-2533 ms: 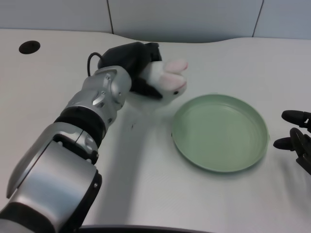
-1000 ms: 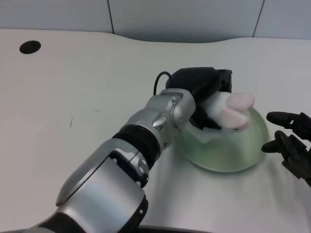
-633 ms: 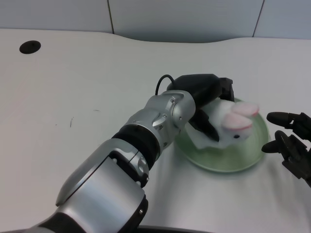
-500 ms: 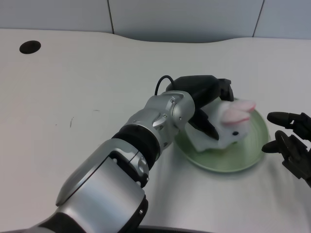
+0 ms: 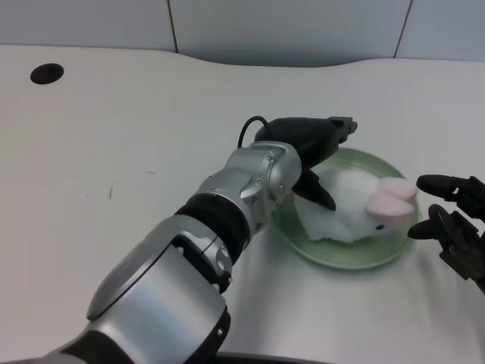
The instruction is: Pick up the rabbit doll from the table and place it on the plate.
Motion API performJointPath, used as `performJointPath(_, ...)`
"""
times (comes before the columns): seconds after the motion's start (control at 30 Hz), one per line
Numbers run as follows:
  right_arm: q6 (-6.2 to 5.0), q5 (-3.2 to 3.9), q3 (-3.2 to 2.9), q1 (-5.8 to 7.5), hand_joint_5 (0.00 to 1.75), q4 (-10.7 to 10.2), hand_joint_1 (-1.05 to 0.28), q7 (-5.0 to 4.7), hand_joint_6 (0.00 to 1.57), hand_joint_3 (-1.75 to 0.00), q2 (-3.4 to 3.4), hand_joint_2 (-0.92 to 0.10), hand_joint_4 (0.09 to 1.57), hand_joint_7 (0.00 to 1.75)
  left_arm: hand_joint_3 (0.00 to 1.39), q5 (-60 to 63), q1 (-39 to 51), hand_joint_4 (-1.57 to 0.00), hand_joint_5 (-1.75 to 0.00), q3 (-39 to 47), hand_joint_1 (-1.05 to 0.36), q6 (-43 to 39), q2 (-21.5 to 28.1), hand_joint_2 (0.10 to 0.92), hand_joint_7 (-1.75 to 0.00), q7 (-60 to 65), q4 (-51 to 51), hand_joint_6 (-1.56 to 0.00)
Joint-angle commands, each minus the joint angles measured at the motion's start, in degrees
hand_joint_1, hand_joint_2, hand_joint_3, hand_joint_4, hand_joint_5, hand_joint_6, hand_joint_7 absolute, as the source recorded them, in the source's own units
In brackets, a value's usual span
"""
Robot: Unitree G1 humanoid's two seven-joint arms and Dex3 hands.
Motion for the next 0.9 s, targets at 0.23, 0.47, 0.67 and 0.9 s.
performJointPath(0.23,-0.37,0.37,-0.79,-0.65,1.45,1.38,-0.30,0.30,0.30,-0.51,-1.05,-0.92,0.26,0.94,0.01,-4.76,-2.42,0.00,0.00,5.40,-0.84,-2.30,3.87,0.902,-0.04,-2.62,-0.77,-0.04)
performJointPath(0.47,-1.27,-0.03,-1.06,-1.83,1.45,3.26,-0.30,0.37,0.31,-0.50,-1.77,-0.92,0.24,0.95,0.02,-12.78,-2.15,-0.04,-0.02,13.41,-0.85,-5.93,8.89,0.921,-0.06,-9.45,-2.03,-0.09)
performJointPath(0.67,-1.35,0.31,-1.44,-2.48,1.45,4.08,-0.29,0.74,0.32,-0.50,-2.04,-0.92,0.25,0.95,0.09,-17.44,-0.22,-0.11,-0.07,17.56,-0.85,-9.06,12.99,0.921,-0.05,-15.90,-3.19,-0.08)
performJointPath(0.9,-1.90,0.54,-1.61,-3.18,1.47,5.30,-0.30,1.09,0.33,-0.50,-2.23,-0.92,0.26,0.97,0.11,-23.40,6.88,-0.13,-0.09,22.85,-0.83,-15.78,20.48,0.921,-0.06,-21.59,-6.36,-0.15)
